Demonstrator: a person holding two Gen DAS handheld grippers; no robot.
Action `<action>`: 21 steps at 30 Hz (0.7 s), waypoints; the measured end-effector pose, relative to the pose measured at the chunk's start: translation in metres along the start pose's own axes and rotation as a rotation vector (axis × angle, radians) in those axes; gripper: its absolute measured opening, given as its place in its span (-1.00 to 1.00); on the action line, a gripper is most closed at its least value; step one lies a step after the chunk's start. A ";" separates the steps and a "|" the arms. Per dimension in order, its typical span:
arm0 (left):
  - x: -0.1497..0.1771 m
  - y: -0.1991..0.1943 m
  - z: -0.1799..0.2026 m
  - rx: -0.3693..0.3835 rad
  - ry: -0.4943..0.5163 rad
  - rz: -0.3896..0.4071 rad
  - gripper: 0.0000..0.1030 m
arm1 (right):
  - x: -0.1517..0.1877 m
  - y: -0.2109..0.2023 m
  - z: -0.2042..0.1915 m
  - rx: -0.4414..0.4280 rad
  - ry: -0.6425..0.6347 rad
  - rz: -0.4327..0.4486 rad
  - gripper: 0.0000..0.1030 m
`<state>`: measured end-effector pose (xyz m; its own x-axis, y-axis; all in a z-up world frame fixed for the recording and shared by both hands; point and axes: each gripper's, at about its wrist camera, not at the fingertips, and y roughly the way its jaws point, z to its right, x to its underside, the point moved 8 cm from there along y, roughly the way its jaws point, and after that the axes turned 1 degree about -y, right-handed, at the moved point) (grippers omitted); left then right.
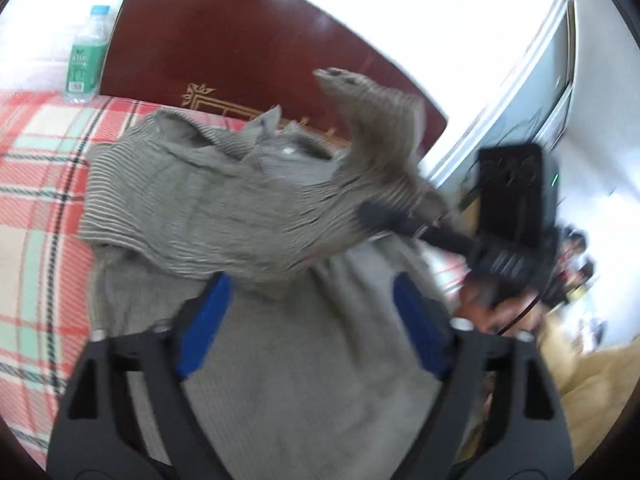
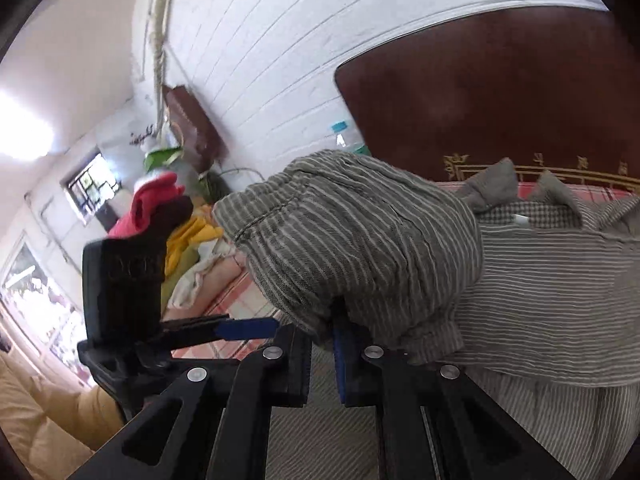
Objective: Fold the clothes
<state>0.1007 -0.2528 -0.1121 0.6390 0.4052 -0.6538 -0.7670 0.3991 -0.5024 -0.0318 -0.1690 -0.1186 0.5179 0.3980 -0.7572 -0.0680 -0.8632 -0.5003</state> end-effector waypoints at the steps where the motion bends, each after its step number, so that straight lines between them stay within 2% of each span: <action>1: -0.004 -0.003 -0.001 0.003 -0.015 0.015 0.80 | 0.004 0.007 -0.008 -0.001 -0.030 -0.024 -0.81; 3: -0.011 -0.006 -0.005 -0.016 -0.038 0.041 0.89 | 0.013 0.019 -0.022 -0.025 -0.075 -0.068 -0.81; 5: -0.015 -0.004 -0.016 -0.022 -0.077 0.047 0.89 | 0.024 0.029 -0.035 -0.056 -0.117 -0.116 -0.81; 6: -0.016 -0.001 -0.022 0.000 -0.115 0.039 0.81 | 0.030 0.035 -0.041 -0.071 -0.138 -0.140 -0.79; 7: -0.016 0.002 -0.029 0.021 -0.153 0.031 0.63 | 0.033 0.039 -0.042 -0.067 -0.155 -0.158 -0.77; 8: -0.015 0.006 -0.037 0.039 -0.190 0.017 -0.09 | 0.036 0.041 -0.041 -0.064 -0.157 -0.169 -0.73; 9: -0.015 0.008 -0.046 0.033 -0.222 0.005 -0.73 | 0.037 0.039 -0.037 -0.067 -0.137 -0.176 -0.57; 10: -0.015 0.007 -0.056 0.008 -0.247 0.005 -0.77 | 0.038 0.037 -0.033 -0.070 -0.118 -0.182 -0.40; 12: -0.018 -0.001 -0.068 0.008 -0.291 0.036 -0.77 | 0.036 0.023 -0.018 -0.055 -0.082 -0.155 -0.36; 14: -0.029 -0.022 -0.074 0.026 -0.310 0.093 -0.77 | 0.032 0.006 0.006 0.008 -0.042 -0.122 -0.25; 17: -0.058 -0.068 -0.079 -0.004 -0.290 0.203 -0.77 | 0.019 -0.011 0.042 0.141 0.031 -0.093 -0.08; 19: -0.078 -0.100 -0.083 -0.033 -0.279 0.273 -0.77 | 0.015 -0.008 0.062 0.204 0.055 -0.102 -0.02; 21: -0.098 -0.130 -0.085 -0.068 -0.260 0.342 -0.77 | 0.018 0.004 0.069 0.212 0.062 -0.149 -0.02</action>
<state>0.1327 -0.4144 -0.0312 0.3339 0.7016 -0.6295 -0.9336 0.1540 -0.3236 -0.0821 -0.1435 -0.1632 0.5861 0.4904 -0.6450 -0.1610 -0.7097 -0.6859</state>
